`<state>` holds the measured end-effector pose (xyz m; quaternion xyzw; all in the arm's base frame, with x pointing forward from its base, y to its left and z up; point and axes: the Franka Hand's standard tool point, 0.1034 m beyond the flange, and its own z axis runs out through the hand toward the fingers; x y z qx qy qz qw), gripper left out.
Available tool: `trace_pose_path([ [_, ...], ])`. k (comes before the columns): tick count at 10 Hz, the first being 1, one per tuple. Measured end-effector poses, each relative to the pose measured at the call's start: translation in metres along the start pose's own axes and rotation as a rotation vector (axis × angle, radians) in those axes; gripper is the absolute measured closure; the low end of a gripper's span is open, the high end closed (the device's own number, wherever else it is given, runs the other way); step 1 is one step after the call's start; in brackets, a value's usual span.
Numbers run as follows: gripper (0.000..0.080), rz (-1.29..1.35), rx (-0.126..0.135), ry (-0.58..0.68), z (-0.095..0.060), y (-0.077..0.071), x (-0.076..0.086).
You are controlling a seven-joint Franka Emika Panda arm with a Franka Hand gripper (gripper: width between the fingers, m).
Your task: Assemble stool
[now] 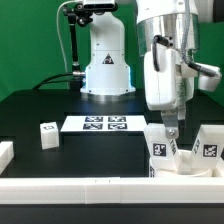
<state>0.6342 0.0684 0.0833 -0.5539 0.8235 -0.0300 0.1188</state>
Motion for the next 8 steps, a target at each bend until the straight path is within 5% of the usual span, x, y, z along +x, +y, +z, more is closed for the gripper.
trace_pose_path([
  [2,0.0158,-0.092,-0.004,-0.006,-0.006,-0.001,-0.003],
  [5,0.0151,-0.311,0.028,-0.034,-0.028,-0.013,-0.008],
  [8,0.015,-0.525,0.025,-0.025,-0.024,-0.011,-0.006],
])
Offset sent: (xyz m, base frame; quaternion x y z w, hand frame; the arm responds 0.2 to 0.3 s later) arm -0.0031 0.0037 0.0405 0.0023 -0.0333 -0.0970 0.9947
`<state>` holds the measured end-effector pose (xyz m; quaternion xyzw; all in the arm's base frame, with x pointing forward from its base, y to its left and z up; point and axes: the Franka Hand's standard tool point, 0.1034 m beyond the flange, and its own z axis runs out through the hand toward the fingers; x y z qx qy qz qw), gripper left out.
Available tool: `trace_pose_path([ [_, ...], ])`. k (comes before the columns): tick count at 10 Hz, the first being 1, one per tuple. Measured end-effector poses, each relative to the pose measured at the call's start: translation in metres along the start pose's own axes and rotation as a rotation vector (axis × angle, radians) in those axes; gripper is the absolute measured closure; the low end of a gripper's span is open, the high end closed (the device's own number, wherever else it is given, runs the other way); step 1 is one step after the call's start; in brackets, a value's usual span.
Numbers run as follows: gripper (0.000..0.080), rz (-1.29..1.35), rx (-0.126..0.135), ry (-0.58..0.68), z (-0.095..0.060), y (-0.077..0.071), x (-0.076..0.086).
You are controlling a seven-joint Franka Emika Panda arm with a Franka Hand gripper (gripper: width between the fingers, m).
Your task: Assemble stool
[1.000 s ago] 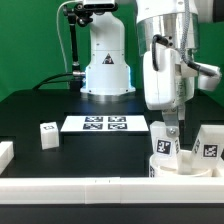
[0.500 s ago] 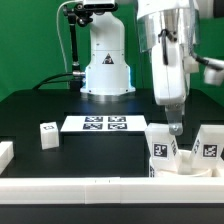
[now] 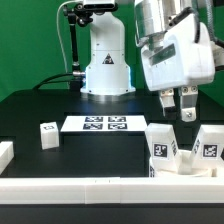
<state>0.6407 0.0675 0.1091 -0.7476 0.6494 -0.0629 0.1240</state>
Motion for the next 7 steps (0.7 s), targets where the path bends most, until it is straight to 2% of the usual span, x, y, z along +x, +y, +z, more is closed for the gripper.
trace_pose_path([
  [1,0.015,-0.067,-0.001,0.0,0.0,0.0,0.0],
  [4,0.015,-0.484,-0.035,0.043,0.001,0.0,-0.005],
  [6,0.015,-0.731,-0.084,0.046,-0.002,-0.006,-0.019],
  [7,0.015,-0.841,-0.096,0.041,-0.005,-0.009,-0.024],
])
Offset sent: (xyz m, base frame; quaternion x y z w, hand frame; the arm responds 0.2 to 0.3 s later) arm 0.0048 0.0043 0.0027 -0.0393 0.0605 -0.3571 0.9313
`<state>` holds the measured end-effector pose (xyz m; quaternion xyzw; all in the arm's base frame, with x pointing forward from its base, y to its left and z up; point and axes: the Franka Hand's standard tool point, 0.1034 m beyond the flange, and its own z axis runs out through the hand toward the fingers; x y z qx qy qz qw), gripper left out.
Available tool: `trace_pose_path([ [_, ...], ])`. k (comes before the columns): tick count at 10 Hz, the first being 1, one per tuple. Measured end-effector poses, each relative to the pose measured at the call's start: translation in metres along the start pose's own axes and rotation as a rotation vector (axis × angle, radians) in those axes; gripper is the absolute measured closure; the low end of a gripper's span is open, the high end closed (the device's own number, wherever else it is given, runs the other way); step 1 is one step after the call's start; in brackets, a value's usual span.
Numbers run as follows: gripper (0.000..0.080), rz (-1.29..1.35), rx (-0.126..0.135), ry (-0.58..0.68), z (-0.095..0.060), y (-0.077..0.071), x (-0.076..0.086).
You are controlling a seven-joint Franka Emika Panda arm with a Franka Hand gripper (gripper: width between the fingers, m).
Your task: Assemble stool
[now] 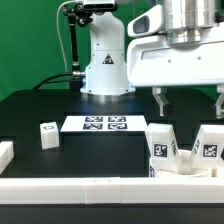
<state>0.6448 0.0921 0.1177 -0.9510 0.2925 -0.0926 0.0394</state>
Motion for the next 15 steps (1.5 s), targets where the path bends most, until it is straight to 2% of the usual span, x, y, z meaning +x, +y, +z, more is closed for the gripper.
trace_pose_path([
  [6,0.015,-0.467,-0.008,0.002,0.0,0.002,0.002],
  [7,0.015,-0.651,-0.011,0.003,0.0,0.007,0.006],
  [9,0.015,-0.913,-0.024,-0.07,0.002,0.018,0.008],
  [11,0.015,-1.176,-0.043,-0.081,0.001,0.017,0.009],
  [15,0.015,-1.382,-0.059,-0.088,0.001,0.023,0.014],
])
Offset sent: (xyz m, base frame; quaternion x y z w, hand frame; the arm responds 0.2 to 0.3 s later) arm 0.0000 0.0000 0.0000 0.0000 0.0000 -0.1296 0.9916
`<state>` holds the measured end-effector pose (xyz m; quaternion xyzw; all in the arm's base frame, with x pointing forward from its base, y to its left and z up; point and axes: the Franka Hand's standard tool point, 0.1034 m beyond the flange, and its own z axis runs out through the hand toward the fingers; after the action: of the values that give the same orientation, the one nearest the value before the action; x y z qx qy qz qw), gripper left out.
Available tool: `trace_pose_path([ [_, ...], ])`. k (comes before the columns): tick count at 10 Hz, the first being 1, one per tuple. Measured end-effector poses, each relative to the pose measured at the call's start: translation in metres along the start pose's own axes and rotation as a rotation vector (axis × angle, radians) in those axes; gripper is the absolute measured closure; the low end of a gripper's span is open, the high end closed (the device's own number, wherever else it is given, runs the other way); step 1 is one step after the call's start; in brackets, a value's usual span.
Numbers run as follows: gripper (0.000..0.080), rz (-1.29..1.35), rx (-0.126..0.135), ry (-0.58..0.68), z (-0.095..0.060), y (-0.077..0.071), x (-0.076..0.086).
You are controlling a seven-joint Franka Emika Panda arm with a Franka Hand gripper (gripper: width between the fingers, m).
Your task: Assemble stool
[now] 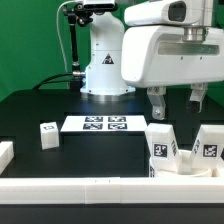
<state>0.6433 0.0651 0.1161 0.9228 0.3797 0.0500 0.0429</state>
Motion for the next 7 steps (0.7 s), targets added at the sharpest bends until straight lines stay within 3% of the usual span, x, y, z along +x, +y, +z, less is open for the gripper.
trace_pose_path([
  [3,0.015,-0.212,-0.006,-0.039,0.007,-0.002,-0.003],
  [7,0.015,-0.226,0.009,-0.063,0.024,-0.003,-0.013],
])
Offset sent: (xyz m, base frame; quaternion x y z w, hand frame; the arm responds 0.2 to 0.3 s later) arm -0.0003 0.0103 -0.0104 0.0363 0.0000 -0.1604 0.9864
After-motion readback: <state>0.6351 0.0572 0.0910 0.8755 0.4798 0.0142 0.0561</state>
